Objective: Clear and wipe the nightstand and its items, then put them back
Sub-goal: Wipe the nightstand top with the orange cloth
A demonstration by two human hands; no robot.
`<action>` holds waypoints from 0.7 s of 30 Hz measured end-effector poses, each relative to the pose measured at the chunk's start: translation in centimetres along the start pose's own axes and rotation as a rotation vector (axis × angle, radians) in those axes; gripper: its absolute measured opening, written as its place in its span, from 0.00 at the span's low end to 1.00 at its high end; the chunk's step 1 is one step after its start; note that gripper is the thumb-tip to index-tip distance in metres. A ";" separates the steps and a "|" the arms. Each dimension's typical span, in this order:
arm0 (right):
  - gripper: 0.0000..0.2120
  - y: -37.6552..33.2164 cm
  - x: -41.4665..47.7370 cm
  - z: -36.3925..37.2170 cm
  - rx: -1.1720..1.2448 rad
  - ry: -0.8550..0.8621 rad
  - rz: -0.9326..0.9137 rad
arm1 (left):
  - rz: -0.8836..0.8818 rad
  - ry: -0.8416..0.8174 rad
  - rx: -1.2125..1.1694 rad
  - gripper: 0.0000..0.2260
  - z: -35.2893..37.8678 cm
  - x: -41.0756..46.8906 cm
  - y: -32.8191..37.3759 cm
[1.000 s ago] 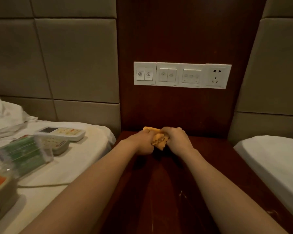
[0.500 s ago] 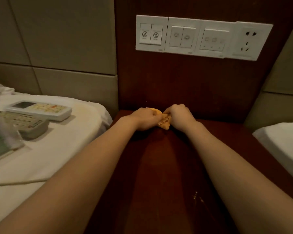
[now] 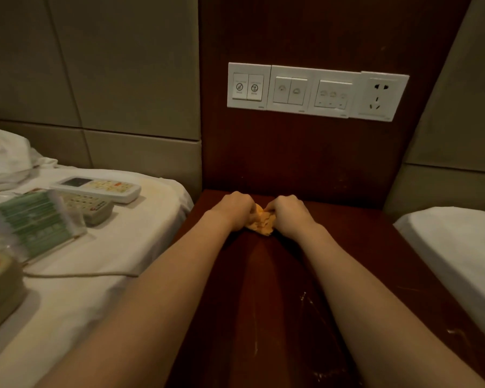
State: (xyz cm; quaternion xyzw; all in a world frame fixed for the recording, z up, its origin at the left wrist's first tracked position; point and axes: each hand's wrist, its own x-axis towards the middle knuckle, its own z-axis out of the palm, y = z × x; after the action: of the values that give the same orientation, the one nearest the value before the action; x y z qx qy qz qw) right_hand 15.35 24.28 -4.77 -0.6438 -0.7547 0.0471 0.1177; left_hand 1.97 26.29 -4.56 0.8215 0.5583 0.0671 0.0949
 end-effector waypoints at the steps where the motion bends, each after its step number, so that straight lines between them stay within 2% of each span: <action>1: 0.19 -0.1 -0.7 0.0 0.000 0.001 -0.005 | 0.001 0.010 0.009 0.10 0.1 -0.7 0.2; 13: 0.19 -2.1 -11.0 -0.9 -0.006 -0.040 -0.034 | 0.046 -0.019 -0.005 0.10 0.7 -10.3 2.9; 18: 0.18 -2.7 -14.4 -1.0 0.005 -0.061 -0.038 | 0.063 -0.057 -0.016 0.16 0.8 -13.7 3.9; 21: 0.18 -3.0 -16.3 -1.1 0.005 -0.060 -0.043 | 0.069 -0.080 0.028 0.13 0.9 -15.3 4.6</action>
State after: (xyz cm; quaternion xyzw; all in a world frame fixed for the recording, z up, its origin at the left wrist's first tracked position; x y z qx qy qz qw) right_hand 15.02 7.69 -4.93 -0.6254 -0.7714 0.0660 0.0975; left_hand 0.72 10.28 -4.38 0.8436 0.5261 0.0299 0.1033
